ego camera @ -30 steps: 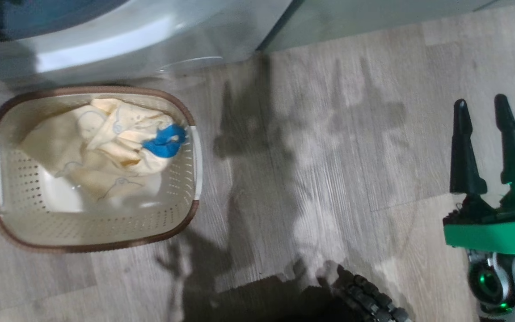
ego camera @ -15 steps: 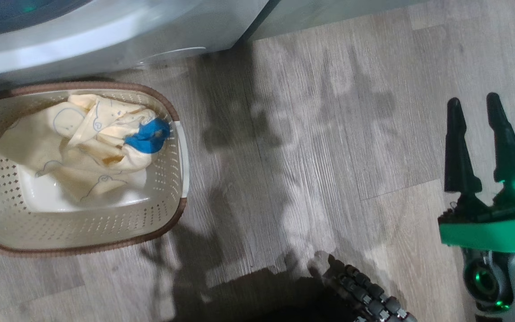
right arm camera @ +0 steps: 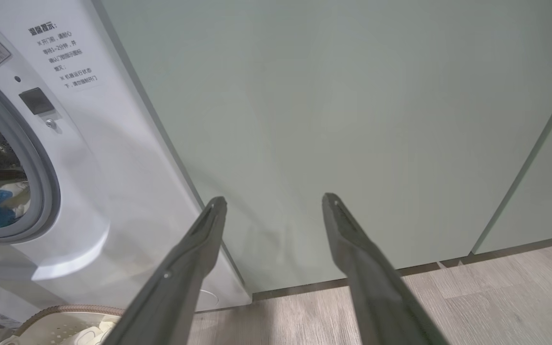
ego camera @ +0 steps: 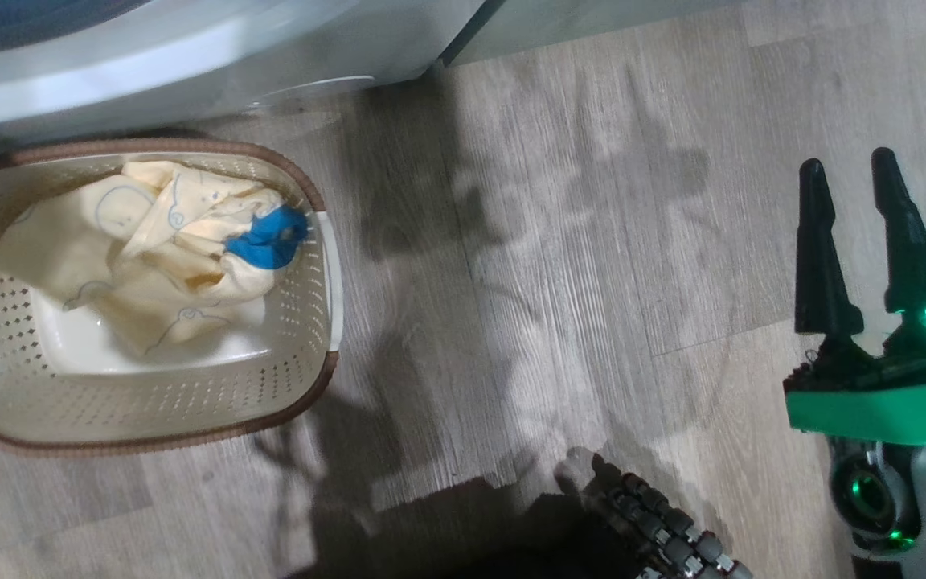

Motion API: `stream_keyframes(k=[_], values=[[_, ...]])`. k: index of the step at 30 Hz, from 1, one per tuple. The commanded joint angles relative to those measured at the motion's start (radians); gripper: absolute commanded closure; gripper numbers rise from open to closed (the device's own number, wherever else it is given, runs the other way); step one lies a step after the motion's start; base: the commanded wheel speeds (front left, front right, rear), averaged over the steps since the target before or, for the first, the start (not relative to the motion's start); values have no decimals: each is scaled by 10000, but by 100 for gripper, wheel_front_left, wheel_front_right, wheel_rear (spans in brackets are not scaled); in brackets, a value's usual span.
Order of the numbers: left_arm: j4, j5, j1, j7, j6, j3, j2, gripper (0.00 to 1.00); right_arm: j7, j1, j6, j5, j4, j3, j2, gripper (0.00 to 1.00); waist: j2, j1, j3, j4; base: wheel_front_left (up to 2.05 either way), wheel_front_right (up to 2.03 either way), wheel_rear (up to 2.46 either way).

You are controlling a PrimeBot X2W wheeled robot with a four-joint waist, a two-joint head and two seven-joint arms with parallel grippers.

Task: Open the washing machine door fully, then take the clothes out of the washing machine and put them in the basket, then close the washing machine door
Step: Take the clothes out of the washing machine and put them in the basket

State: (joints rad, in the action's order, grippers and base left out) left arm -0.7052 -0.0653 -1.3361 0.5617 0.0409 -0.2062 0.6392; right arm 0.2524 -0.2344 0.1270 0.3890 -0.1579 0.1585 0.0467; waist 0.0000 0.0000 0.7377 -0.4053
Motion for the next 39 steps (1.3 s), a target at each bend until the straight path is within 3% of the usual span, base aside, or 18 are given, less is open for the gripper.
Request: stream_keyframes(k=[1, 9, 15, 24, 39], values=[[559, 179, -42, -194, -69, 221, 517, 100, 94, -22, 37, 51, -334, 63, 36, 0, 0, 0, -39, 70, 0, 0, 0], [1418, 859, 458, -1769, -355, 480, -6, 100, 94, -29, 37, -315, -317, -159, 36, 0, 0, 0, -349, 476, 0, 0, 0], [2281, 1645, 1394, -3532, -584, 822, -693, 100, 94, 88, 37, -687, -340, -438, 36, 0, 0, 0, -741, 889, 0, 0, 0], [4304, 2524, 3601, -5527, -1286, 1315, -1718, 100, 94, 336, 37, -1273, -387, -767, 35, 0, 0, 0, -1365, 1541, 0, 0, 0], [7898, 3150, 7481, -7596, -1696, 1326, -2797, 100, 94, 916, 37, -2026, -454, -1130, 35, 0, 0, 0, -2675, 2880, 0, 0, 0]])
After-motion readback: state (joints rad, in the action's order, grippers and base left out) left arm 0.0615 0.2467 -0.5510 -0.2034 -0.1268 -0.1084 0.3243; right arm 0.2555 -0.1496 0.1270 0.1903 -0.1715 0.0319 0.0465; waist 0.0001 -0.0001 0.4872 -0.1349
